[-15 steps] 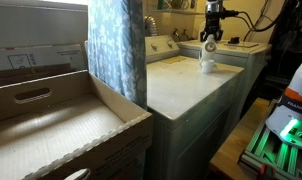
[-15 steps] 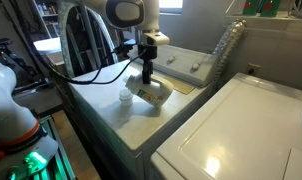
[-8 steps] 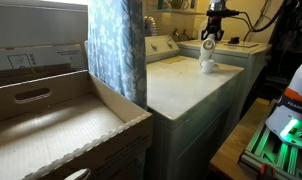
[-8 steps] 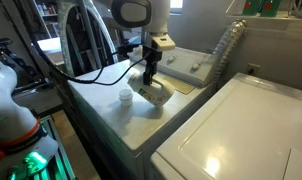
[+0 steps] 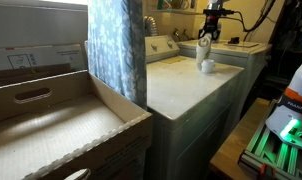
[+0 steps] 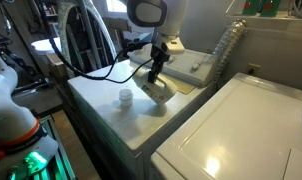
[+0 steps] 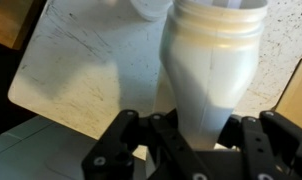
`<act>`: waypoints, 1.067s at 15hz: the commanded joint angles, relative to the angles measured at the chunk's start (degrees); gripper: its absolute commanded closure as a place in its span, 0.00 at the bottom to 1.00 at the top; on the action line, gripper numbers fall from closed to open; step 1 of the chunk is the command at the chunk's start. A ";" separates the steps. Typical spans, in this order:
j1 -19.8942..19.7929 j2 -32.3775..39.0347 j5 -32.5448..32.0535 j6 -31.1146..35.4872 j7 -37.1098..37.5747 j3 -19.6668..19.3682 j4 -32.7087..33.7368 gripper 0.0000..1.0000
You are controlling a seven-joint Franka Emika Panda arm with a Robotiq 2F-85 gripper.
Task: Pour some fabric softener into its lid
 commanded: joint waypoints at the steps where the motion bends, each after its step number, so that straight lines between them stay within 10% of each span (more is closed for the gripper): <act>1: -1.48 3.55 5.92 -5.80 -1.28 -0.82 6.74 1.00; 16: -6.31 12.64 14.69 -14.29 -0.66 -2.56 15.22 1.00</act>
